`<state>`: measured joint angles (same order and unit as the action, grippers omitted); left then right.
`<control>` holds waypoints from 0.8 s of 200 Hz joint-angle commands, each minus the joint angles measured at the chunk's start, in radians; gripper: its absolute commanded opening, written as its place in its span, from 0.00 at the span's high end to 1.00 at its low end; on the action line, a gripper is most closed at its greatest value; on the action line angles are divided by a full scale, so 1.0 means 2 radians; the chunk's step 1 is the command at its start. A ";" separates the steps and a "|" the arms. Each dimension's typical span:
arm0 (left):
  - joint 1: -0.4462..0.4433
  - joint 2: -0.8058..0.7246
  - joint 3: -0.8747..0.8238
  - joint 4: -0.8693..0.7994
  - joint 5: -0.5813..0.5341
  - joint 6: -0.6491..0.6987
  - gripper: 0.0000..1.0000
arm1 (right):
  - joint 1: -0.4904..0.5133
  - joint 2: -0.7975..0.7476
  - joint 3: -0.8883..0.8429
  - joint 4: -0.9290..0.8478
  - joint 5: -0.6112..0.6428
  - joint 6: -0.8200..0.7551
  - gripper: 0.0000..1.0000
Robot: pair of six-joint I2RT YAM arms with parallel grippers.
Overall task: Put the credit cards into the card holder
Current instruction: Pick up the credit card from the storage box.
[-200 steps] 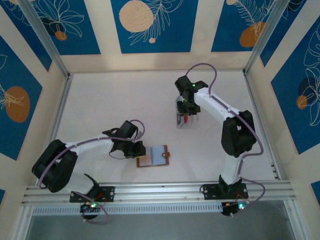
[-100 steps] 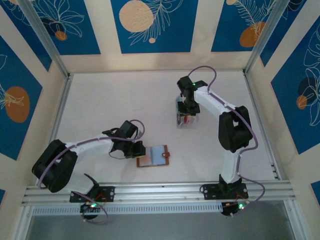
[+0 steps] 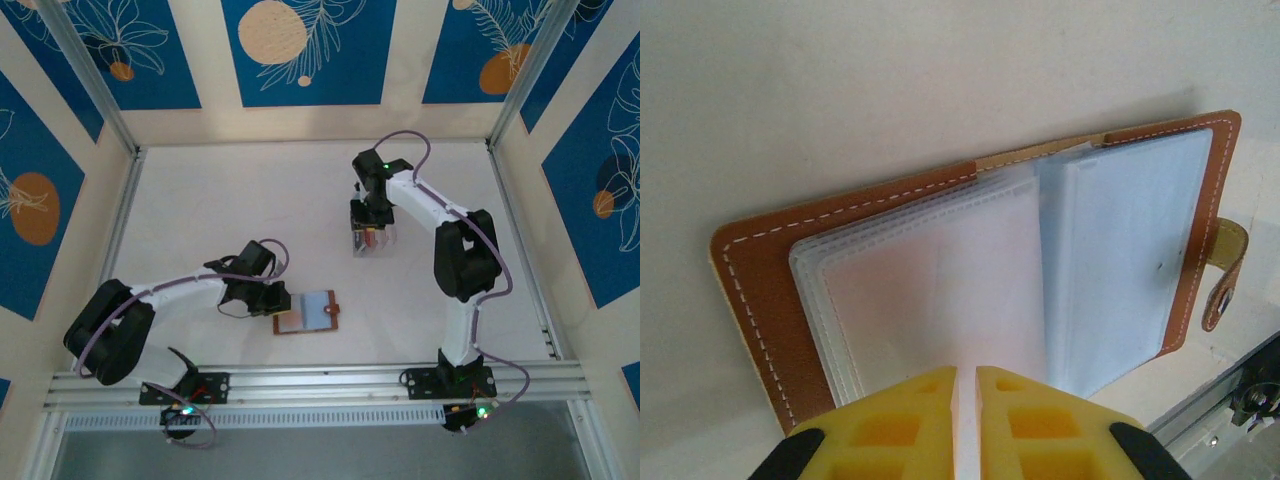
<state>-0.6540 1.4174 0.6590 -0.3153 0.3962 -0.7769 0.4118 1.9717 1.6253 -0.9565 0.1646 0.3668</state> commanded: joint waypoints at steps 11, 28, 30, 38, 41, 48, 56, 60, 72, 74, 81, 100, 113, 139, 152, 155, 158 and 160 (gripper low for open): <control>0.007 -0.014 -0.004 -0.013 0.007 0.006 0.88 | -0.003 0.020 0.011 -0.003 -0.030 -0.002 0.69; 0.007 -0.014 -0.006 -0.013 0.007 0.005 0.88 | -0.003 0.021 0.012 -0.005 -0.019 -0.001 0.69; 0.008 -0.014 -0.005 -0.013 0.006 0.005 0.88 | -0.002 0.021 0.012 -0.006 -0.017 -0.002 0.69; 0.008 -0.014 -0.006 -0.012 0.007 0.005 0.88 | -0.003 0.022 0.013 -0.006 -0.015 -0.001 0.69; 0.007 -0.015 -0.006 -0.012 0.007 0.004 0.88 | -0.002 0.021 0.014 -0.006 -0.014 -0.001 0.70; 0.008 -0.014 -0.006 -0.012 0.007 0.004 0.88 | -0.001 0.021 0.015 -0.007 -0.012 -0.002 0.69; 0.007 -0.014 -0.006 -0.011 0.007 0.004 0.88 | 0.000 0.021 0.016 -0.009 -0.011 -0.002 0.69; 0.008 -0.014 -0.007 -0.012 0.006 0.004 0.88 | 0.000 0.021 0.016 -0.009 -0.011 -0.002 0.70; 0.008 -0.012 -0.005 -0.011 0.006 0.004 0.88 | 0.000 0.021 0.017 -0.010 -0.010 -0.001 0.72; 0.007 -0.012 -0.006 -0.011 0.007 0.004 0.88 | 0.000 0.021 0.017 -0.010 -0.010 -0.001 0.73; 0.008 -0.012 -0.004 -0.011 0.007 0.004 0.88 | 0.001 0.020 0.016 -0.010 -0.010 -0.001 0.74; 0.008 -0.012 -0.006 -0.011 0.007 0.003 0.88 | 0.000 0.013 0.017 -0.013 -0.002 -0.001 0.79; 0.008 -0.012 -0.007 -0.010 0.007 0.003 0.88 | -0.001 0.009 0.018 -0.015 0.004 -0.002 0.81; 0.008 -0.012 -0.007 -0.010 0.007 0.003 0.88 | -0.003 0.006 0.019 -0.023 0.016 -0.003 0.86; 0.008 -0.014 -0.008 -0.010 0.007 0.004 0.88 | -0.004 0.004 0.019 -0.025 0.020 -0.004 0.88; 0.008 -0.014 -0.008 -0.010 0.007 0.003 0.88 | -0.004 0.004 0.019 -0.026 0.021 -0.003 0.89; 0.008 -0.015 -0.008 -0.010 0.007 0.003 0.88 | -0.004 0.002 0.019 -0.026 0.022 -0.002 0.89; 0.008 -0.015 -0.008 -0.010 0.007 0.003 0.88 | -0.004 0.002 0.019 -0.027 0.022 -0.003 0.89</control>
<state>-0.6479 1.4078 0.6590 -0.3187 0.3962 -0.7765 0.4053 2.0022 1.6375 -0.9775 0.1978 0.3664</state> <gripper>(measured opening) 0.122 0.119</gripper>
